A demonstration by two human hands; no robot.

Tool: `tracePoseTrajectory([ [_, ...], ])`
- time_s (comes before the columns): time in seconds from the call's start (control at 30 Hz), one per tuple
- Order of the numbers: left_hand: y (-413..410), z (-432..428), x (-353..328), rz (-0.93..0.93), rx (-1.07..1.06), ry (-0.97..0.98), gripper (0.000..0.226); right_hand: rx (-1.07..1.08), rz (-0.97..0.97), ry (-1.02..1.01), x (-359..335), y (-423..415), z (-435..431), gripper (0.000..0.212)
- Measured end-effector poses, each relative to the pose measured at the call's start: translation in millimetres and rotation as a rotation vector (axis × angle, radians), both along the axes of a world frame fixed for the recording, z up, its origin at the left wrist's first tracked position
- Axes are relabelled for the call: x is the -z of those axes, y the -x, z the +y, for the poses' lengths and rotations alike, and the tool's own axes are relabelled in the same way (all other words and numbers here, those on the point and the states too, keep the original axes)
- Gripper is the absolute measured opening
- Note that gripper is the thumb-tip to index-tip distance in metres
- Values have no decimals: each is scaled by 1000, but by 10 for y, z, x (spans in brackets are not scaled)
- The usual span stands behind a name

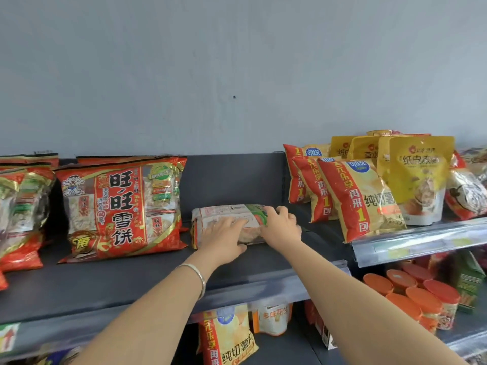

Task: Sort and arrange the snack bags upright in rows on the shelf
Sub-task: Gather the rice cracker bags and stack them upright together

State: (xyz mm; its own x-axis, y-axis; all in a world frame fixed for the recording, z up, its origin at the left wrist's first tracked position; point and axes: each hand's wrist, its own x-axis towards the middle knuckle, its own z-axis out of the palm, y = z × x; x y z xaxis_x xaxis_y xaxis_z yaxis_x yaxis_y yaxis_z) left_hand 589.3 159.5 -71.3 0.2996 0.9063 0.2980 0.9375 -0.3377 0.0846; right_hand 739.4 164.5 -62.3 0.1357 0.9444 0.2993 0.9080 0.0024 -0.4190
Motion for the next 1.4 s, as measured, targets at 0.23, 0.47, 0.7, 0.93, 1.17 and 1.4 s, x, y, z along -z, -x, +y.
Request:
tracePoseTrajectory([
  [0.23,-245,230,40,41,-171,37,70,-39,36,92,112,-204,327,48],
  [0.47,-332,441,147,124,-305,69,88,-11,247,164,164,-256,528,52],
  [0.7,-283,551,212,154,-301,-162,66,17,750,-61,238,-377,631,28],
  [0.93,-217,579,105,56,-236,-329,45,1,1496,-113,126,-410,669,31],
  [1.17,28,628,-299,-184,-158,-489,32,3,1548,-16,6,-212,820,36],
  [1.4,96,782,-511,-1082,77,-208,49,-273,1331,117,128,193,938,74],
])
